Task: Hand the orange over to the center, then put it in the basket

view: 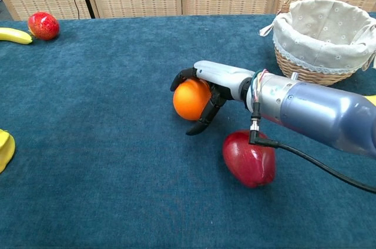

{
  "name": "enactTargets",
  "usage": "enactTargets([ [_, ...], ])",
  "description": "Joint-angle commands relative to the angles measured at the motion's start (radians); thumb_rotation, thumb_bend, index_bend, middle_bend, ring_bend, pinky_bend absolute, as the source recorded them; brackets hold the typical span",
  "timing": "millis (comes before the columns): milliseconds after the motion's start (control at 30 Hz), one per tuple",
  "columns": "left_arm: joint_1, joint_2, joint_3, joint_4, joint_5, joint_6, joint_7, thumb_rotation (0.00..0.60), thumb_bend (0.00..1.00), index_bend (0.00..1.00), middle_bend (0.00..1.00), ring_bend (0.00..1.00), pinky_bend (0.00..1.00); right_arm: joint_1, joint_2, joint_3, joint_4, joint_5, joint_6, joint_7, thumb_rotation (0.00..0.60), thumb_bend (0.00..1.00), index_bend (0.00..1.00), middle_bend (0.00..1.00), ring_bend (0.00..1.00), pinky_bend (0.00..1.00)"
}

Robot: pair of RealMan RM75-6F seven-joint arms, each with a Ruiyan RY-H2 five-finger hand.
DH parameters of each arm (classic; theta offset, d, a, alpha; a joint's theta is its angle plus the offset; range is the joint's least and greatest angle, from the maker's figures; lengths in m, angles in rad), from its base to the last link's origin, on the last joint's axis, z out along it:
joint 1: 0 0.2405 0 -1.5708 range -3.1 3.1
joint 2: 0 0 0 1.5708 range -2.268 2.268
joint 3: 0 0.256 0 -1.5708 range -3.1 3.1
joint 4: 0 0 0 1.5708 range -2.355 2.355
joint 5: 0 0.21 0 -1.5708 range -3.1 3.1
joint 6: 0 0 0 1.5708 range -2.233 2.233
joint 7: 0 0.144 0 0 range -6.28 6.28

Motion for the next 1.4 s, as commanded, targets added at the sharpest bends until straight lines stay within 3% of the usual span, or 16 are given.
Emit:
enactTargets([
  [33,0.001,0.0,0.0,0.0,0.0,-0.002,-0.004,0.6,0.16,0.21,0.15,0.1,0.15,-0.009,-0.028,-0.002,0.037,-0.018,0.011,0.029,0.6,0.0,0.43,0.34,0.35,0.45],
  [133,0.001,0.0,-0.001,0.0,0.002,-0.003,-0.006,0.6,0.15,0.21,0.15,0.1,0.15,-0.015,-0.038,-0.006,0.058,-0.025,0.015,0.045,0.6,0.03,0.58,0.48,0.49,0.59],
  [267,0.001,-0.001,-0.002,-0.001,0.005,-0.004,-0.009,0.6,0.15,0.21,0.15,0.1,0.15,-0.022,-0.05,-0.008,0.074,-0.033,0.039,0.041,0.6,0.18,0.7,0.6,0.6,0.68],
  [533,-0.001,-0.007,-0.004,0.001,0.004,-0.012,-0.008,0.6,0.16,0.22,0.15,0.1,0.15,-0.05,-0.02,-0.003,0.029,-0.068,0.09,0.049,0.6,0.2,0.7,0.6,0.63,0.7],
  [967,-0.006,-0.02,-0.004,0.009,0.006,-0.025,0.004,0.6,0.15,0.22,0.15,0.1,0.15,-0.09,0.108,0.019,-0.169,-0.248,0.259,-0.008,0.6,0.2,0.71,0.6,0.63,0.7],
  [1200,-0.006,-0.022,-0.003,0.015,0.005,-0.032,0.002,0.6,0.15,0.22,0.15,0.1,0.15,-0.066,0.197,0.06,-0.235,-0.228,0.243,-0.093,0.6,0.2,0.71,0.61,0.63,0.7],
  [1400,-0.012,-0.03,-0.002,0.023,0.0,-0.047,0.004,0.6,0.15,0.22,0.15,0.1,0.15,-0.037,0.254,0.072,-0.23,-0.199,0.216,-0.174,0.6,0.2,0.71,0.61,0.63,0.7],
])
